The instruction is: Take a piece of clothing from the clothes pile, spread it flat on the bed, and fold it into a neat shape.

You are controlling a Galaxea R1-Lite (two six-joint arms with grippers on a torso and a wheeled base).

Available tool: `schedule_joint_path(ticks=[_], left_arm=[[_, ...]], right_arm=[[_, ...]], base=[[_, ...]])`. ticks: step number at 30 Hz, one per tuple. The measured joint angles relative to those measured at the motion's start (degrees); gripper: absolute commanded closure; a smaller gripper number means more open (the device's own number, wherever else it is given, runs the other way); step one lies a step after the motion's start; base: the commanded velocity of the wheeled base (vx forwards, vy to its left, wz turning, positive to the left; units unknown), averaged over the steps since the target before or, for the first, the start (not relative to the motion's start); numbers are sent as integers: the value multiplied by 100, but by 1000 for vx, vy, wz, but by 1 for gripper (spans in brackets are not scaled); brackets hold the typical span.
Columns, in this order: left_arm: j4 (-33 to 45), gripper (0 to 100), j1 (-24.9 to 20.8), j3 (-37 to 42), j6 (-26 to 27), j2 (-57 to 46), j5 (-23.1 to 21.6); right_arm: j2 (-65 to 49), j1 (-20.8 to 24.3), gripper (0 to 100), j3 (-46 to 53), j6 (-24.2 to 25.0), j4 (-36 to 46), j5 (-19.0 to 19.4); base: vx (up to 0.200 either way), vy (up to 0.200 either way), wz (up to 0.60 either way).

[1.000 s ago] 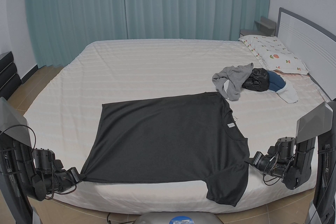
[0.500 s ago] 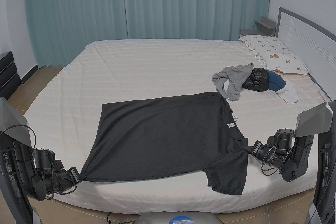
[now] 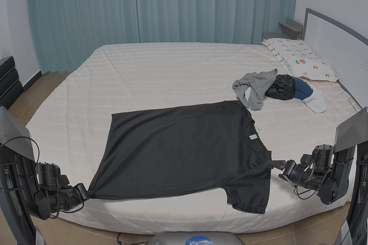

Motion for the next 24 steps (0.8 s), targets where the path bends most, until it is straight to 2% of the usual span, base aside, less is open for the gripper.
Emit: schedule_joint_path(ticks=[3, 6, 10, 24], left_arm=[[0, 100, 0, 18, 0, -11, 0], [0, 100, 2, 27, 0, -20, 0], [0, 100, 2, 22, 0, -39, 0], [0, 100, 2, -4, 7, -46, 2]], right_arm=[[-79, 78, 0, 344, -55, 2, 279], [-72, 174, 0, 441, -105, 2, 325], [-9, 352, 0, 492, -145, 0, 321], [271, 446, 0, 315, -190, 2, 310]], base=[[0, 0, 0], [0, 0, 0], [0, 0, 0], [0, 0, 0]])
